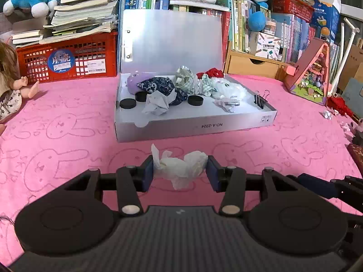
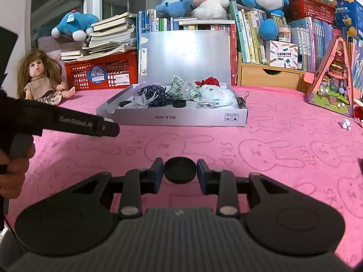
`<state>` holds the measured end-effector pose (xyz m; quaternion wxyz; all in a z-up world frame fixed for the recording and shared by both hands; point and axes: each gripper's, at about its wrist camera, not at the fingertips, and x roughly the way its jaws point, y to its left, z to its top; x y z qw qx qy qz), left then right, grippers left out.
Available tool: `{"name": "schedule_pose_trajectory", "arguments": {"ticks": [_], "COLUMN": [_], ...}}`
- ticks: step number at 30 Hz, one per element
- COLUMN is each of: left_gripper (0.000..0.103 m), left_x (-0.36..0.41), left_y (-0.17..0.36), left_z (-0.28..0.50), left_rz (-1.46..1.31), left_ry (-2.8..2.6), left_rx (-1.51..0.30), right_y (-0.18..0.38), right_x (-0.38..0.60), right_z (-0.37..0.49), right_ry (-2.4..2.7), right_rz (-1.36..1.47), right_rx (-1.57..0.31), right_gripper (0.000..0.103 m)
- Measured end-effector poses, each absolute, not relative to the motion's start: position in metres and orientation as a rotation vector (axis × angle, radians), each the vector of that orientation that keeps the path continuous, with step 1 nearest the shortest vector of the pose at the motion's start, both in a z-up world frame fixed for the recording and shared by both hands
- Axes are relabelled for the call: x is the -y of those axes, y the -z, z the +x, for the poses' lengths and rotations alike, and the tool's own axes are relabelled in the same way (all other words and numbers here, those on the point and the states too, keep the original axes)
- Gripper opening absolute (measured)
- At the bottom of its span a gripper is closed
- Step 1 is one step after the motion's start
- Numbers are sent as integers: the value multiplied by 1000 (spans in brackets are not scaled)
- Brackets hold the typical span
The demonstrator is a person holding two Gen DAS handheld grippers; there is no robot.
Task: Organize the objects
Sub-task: 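Lift and carry the tissue and black cap with both tools over the box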
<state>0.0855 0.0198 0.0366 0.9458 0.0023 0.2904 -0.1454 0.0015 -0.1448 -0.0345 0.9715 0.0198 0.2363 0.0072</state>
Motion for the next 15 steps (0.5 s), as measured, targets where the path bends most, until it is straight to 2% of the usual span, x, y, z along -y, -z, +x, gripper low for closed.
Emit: {"name": "schedule_pose_trajectory", "arguments": {"ticks": [15], "left_gripper": [54], "left_x": [-22], "left_y": [-59], "left_z": [100], "left_rz": [0], "left_ry": [276], "left_rx": [-536], "right_y": [1], "right_x": [160], "right_z": [36], "right_ry": [4], "right_rz": [37], "right_rx": [-448], "right_gripper": [38]}}
